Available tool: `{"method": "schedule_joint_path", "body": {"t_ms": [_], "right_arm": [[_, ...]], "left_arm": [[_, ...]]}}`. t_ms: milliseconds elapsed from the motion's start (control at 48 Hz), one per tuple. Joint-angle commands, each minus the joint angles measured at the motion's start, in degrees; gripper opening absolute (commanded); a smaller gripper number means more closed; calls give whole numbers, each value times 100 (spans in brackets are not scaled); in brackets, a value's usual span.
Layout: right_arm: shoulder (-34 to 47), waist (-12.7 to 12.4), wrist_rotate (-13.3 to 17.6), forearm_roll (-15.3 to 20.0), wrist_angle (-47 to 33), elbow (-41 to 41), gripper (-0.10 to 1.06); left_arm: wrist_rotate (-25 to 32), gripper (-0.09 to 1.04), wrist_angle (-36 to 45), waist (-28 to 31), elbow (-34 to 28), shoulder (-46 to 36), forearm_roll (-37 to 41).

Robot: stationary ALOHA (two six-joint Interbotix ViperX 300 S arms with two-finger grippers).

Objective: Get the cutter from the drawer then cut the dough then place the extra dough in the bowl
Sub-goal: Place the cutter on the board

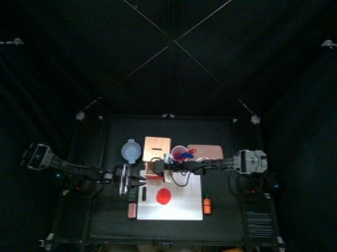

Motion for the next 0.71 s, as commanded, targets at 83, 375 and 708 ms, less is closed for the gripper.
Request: {"method": "schedule_joint_path", "body": {"t_ms": [83, 375, 708], "right_arm": [[-70, -44, 0, 0, 26, -70, 78], [-70, -26, -35, 0, 35, -79, 50], [-598, 229, -9, -387, 141, -132, 41]], "left_arm": [[0, 65, -53, -9, -62, -18, -18], [0, 65, -44, -9, -53, -18, -97], [0, 65, -53, -9, -18, -9, -229]]}}
